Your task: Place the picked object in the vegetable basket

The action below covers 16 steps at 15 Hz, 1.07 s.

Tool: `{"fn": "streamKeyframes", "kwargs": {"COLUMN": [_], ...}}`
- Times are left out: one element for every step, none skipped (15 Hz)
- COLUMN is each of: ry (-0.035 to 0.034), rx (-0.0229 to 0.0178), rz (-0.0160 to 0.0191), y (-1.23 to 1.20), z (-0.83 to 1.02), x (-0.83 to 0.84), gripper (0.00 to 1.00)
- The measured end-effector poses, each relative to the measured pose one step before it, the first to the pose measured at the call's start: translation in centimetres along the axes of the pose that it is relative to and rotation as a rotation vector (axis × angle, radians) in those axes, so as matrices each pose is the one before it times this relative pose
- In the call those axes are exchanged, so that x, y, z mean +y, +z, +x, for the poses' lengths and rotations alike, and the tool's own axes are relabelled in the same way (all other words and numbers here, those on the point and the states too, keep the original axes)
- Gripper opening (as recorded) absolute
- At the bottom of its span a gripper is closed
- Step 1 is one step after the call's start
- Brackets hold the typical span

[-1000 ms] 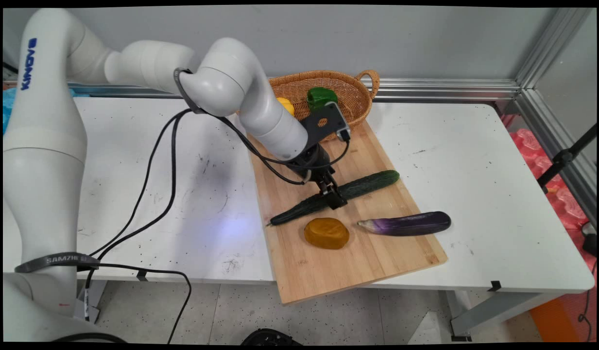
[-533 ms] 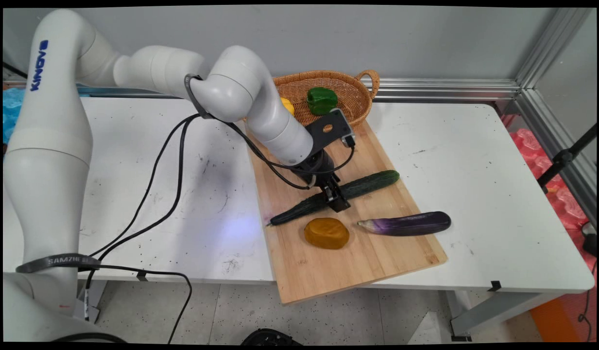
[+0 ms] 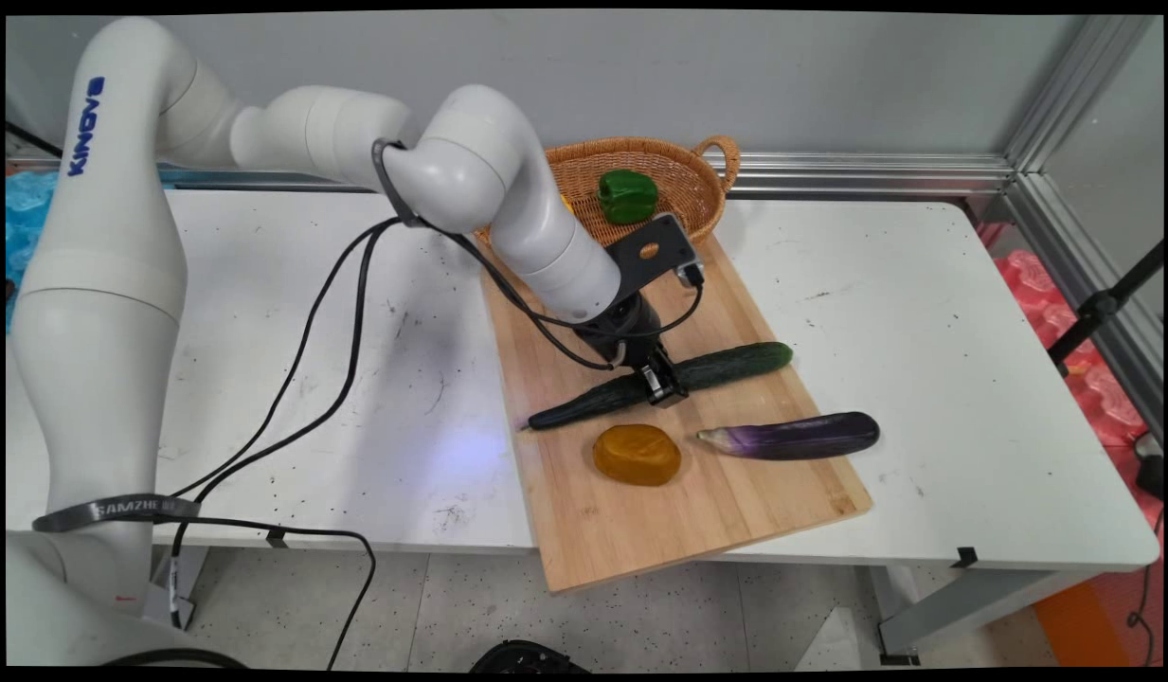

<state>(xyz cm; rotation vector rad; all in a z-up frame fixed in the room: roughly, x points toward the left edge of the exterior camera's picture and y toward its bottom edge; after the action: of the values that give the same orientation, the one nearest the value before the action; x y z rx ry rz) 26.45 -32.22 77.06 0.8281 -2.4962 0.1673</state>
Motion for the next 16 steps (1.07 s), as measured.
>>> {"fn": "streamKeyframes", "kwargs": {"ry": [-0.00097, -0.00060, 0.00058, 0.00338, 0.00262, 0.00509, 0.00749, 0.01112, 0.01405, 0.01234, 0.01831, 0.01489, 0.01455, 0.01492, 0.01343, 0.01389], "rx": [0.00061, 0.00157, 0.00162, 0.00165, 0.00206, 0.00133, 0.00221, 0.00199, 0.00149, 0.00096, -0.00084, -0.00203, -0.00300, -0.00326, -0.00337, -0.00331], "rz": [-0.00249, -0.00296, -0.00328, -0.00198, 0.00001, -0.00011, 0.00115, 0.00347, 0.00549, 0.00621, 0.01098, 0.00898, 0.01211, 0.01278, 0.01143, 0.01327], "y": [-0.403, -0.547, -0.655, -0.722, -0.672, -0.470, -0.673, -0.824, -0.827, -0.689, -0.905, -0.627, -0.725, -0.639, -0.465, -0.491], "z": [0.316, 0.463, 0.537, 0.587, 0.501, 0.355, 0.559, 0.626, 0.589, 0.461, 0.506, 0.299, 0.213, 0.146, 0.074, 0.031], "x": [-0.015, -0.024, -0.052, -0.121, -0.192, -0.163, -0.321, -0.532, -0.679, -0.680, -1.078, -0.860, -1.097, -1.116, -0.959, -1.104], "gripper": [0.00, 0.00, 0.00, 0.00, 0.00, 0.00, 0.00, 0.00, 0.00, 0.00, 0.00, 0.00, 0.00, 0.00, 0.00, 0.00]}}
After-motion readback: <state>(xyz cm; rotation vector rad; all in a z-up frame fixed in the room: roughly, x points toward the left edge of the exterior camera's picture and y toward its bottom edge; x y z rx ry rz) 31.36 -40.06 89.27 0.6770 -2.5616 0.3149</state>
